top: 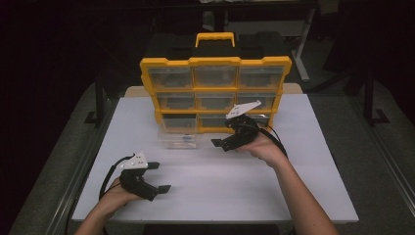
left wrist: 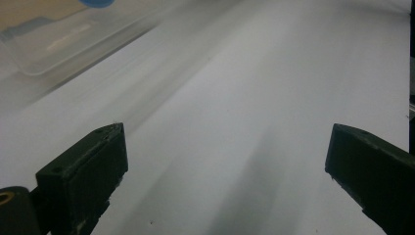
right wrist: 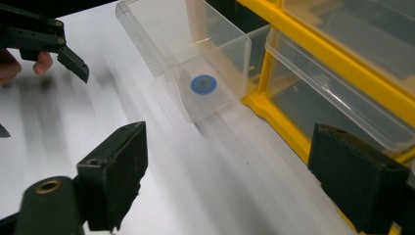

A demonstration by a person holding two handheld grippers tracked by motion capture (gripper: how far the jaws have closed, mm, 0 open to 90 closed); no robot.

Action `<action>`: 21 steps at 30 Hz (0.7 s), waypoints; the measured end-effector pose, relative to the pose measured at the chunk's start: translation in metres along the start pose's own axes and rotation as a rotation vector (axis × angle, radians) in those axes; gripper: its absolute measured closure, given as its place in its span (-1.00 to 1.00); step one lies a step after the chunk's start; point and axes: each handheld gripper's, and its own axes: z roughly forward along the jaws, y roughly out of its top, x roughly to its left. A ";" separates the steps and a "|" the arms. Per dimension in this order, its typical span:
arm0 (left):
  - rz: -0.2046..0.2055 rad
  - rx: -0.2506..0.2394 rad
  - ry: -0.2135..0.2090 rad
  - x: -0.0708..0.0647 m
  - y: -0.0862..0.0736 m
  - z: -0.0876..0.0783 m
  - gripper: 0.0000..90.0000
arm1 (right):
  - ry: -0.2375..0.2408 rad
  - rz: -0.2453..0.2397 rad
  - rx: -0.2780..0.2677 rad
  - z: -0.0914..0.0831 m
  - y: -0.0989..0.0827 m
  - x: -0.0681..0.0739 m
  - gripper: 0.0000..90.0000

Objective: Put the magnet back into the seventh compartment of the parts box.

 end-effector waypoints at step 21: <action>-0.014 -0.007 0.005 -0.001 -0.001 0.000 -0.96 | -0.050 0.013 -0.054 -0.017 -0.054 0.008 -0.91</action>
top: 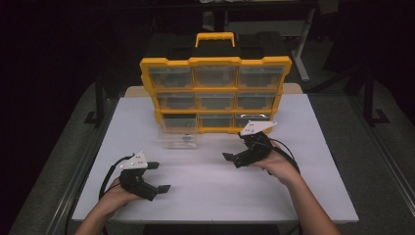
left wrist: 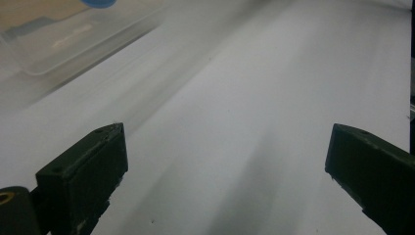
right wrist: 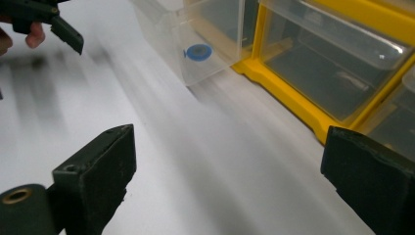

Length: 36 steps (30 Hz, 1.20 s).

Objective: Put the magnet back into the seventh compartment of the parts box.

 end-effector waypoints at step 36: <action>-0.002 -0.009 0.010 -0.001 -0.001 -0.003 -0.96 | -0.068 0.123 -0.055 -0.047 -0.086 0.005 -0.96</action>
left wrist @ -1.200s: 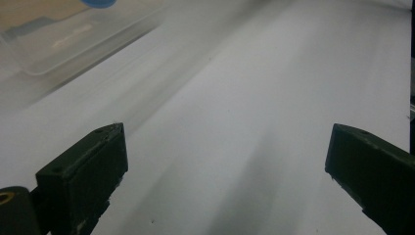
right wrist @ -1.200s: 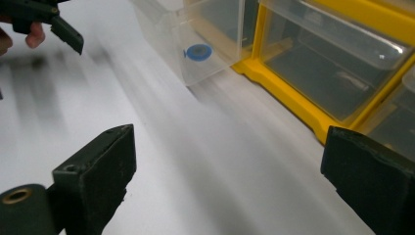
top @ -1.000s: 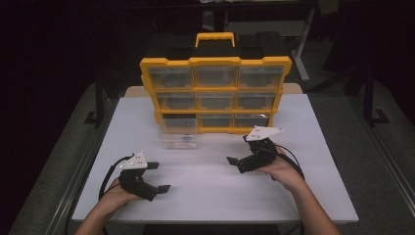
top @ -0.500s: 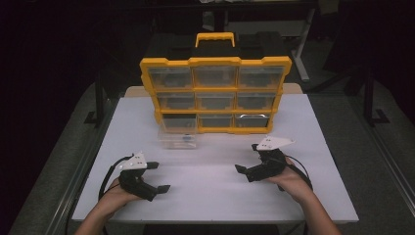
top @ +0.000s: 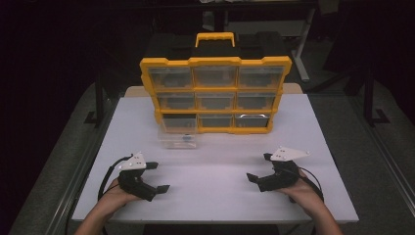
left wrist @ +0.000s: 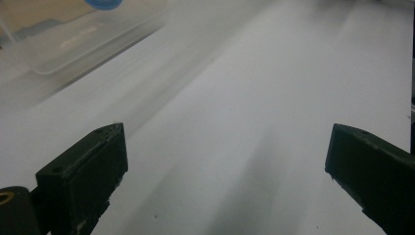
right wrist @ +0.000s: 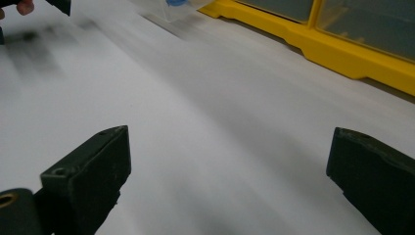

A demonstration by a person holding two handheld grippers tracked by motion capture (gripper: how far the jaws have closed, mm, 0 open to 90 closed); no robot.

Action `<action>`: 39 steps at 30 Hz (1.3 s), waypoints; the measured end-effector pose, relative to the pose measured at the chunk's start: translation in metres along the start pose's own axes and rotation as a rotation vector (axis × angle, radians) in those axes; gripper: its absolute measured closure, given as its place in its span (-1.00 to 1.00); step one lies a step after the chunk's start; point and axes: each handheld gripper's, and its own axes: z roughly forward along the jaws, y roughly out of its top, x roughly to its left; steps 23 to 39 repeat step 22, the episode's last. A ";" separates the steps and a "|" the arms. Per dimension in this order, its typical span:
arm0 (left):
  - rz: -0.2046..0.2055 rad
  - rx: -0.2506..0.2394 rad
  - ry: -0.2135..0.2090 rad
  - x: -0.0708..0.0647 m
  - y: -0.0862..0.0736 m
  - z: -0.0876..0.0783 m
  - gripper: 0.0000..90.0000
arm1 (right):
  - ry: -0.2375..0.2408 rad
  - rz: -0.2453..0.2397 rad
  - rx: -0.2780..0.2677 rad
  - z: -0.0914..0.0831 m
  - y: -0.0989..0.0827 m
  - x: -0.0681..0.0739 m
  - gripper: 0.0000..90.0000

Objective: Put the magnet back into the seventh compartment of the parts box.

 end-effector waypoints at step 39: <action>0.042 0.046 0.022 0.000 -0.002 0.004 -0.96 | -0.037 -0.021 0.047 -0.011 -0.025 0.003 -0.95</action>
